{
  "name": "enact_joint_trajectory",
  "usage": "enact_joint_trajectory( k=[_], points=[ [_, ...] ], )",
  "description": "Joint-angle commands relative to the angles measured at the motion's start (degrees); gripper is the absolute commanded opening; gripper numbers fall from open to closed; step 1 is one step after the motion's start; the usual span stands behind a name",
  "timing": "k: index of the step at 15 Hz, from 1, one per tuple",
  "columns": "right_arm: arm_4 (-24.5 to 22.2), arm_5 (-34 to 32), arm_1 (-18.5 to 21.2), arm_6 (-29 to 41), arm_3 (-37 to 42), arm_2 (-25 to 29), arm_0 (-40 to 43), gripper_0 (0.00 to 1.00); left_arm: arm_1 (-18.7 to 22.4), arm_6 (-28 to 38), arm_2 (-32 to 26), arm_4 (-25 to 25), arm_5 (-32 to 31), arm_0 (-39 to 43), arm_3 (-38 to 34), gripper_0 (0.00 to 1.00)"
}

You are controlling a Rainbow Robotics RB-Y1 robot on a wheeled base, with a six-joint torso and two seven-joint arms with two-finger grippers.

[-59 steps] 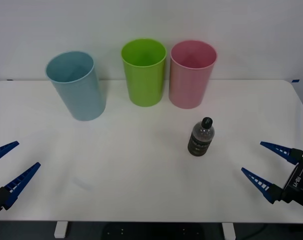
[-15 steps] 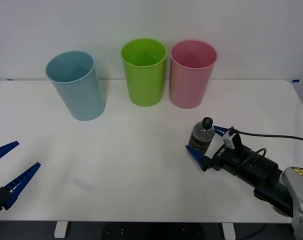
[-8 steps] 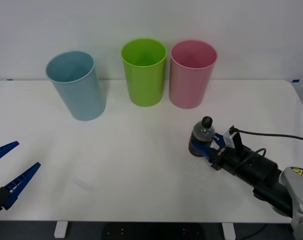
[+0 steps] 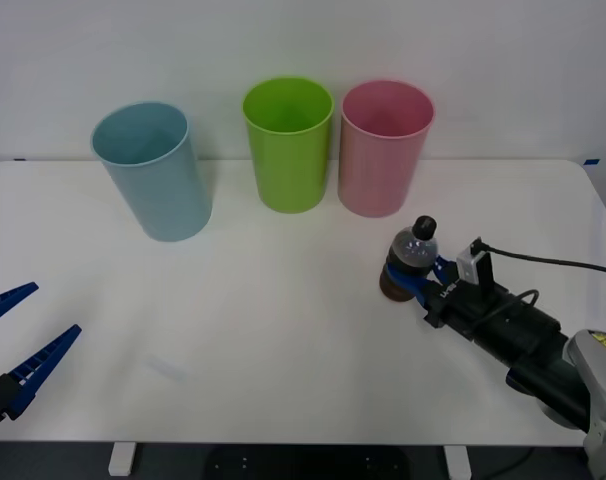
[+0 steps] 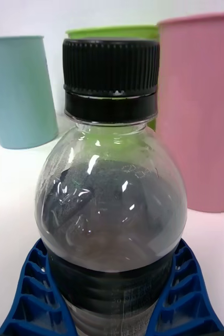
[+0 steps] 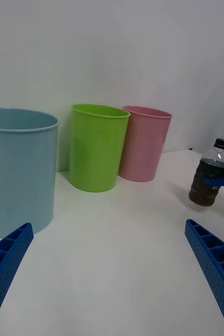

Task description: Grasp the object on the table and drop it into the matching bin: aluminum can to the light blue bin, PET bottle to the pink bin.

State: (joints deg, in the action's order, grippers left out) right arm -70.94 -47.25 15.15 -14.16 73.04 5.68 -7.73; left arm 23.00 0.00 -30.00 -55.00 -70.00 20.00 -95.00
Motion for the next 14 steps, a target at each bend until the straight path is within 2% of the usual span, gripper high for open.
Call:
enact_joint_trajectory(
  k=[1,4,10,14],
  points=[
    [2.5,0.8,1.2,0.9,3.4,0.0,2.0,0.0,0.0,0.0,0.0,0.0,0.0,0.0,0.0,1.0],
    [4.9,1.5,3.3,2.7,8.6,-0.1,4.9,0.0,0.0,0.0,0.0,0.0,0.0,0.0,0.0,1.0],
    [5.0,2.5,7.3,16.9,21.3,-0.1,8.3,0.0,0.0,0.0,0.0,0.0,0.0,0.0,0.0,1.0],
    [4.9,3.8,10.4,25.0,26.8,-0.1,8.4,0.0,0.0,0.0,0.0,0.0,0.0,0.0,0.0,1.0]
  ],
)
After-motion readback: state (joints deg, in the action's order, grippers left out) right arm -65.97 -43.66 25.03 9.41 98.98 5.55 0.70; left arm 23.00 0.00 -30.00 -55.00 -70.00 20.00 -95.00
